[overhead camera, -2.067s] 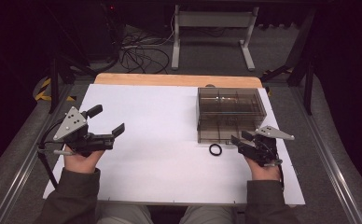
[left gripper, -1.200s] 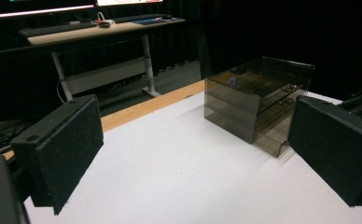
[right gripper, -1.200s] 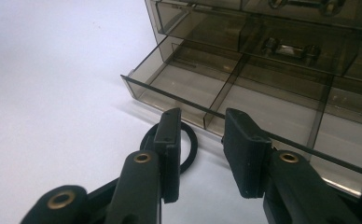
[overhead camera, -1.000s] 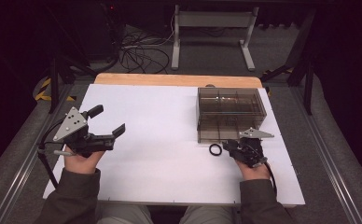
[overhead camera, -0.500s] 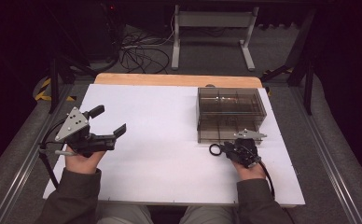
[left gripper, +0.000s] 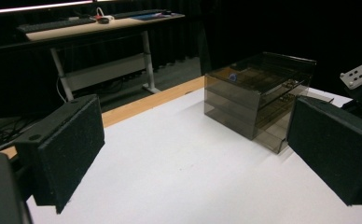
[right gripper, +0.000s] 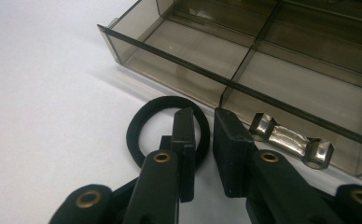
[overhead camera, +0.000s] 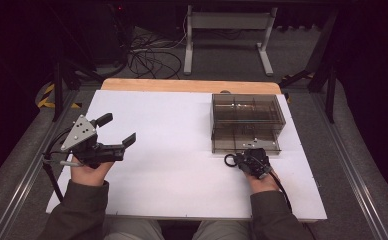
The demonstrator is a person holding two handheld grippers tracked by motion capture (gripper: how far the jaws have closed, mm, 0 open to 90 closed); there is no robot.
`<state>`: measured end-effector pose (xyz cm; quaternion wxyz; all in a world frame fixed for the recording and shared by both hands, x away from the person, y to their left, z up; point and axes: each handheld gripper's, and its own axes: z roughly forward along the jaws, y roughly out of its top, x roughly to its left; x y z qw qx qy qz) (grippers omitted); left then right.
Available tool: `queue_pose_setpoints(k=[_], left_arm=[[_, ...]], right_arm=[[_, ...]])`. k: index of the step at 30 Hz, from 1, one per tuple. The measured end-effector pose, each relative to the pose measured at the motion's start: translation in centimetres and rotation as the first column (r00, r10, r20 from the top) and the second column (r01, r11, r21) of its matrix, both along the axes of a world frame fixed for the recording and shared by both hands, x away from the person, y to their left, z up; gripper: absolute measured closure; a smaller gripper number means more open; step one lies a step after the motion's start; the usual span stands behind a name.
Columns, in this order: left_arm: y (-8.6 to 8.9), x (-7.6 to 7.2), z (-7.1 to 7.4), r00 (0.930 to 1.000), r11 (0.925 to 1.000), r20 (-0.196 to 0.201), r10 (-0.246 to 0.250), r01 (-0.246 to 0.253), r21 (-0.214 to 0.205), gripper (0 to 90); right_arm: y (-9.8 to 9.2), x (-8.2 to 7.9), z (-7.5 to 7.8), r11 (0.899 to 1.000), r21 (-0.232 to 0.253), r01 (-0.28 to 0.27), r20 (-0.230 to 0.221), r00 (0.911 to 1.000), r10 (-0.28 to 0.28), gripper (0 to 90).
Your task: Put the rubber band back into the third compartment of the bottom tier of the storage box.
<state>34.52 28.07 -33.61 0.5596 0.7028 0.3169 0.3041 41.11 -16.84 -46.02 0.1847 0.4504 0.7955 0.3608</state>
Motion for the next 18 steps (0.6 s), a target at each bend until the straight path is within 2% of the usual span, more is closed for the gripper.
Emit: queue_pose_setpoints(k=[4,8,12,18], left_arm=[[-0.05,0.05,-0.05,1.0000,1.0000,-0.001,0.000,0.000,0.003,5.1],[-0.12,0.11,-0.11,1.0000,1.0000,-0.003,0.001,-0.001,0.005,5.1],[0.01,0.12,-0.12,1.0000,1.0000,-0.003,0.002,-0.002,0.005,5.1],[0.02,0.12,-0.14,1.0000,1.0000,-0.005,0.004,-0.004,0.004,5.1]], right_arm=[[0.45,-0.11,0.05,0.999,-0.051,-0.004,0.023,0.9997,0.006,83.3],[0.80,-0.19,0.05,0.997,-0.072,-0.005,0.036,0.9993,0.008,86.7],[0.89,-0.23,0.10,0.997,-0.078,-0.005,0.043,0.9990,0.008,87.3],[1.03,-0.57,0.86,0.998,-0.056,-0.005,0.094,0.9955,0.010,87.3]])
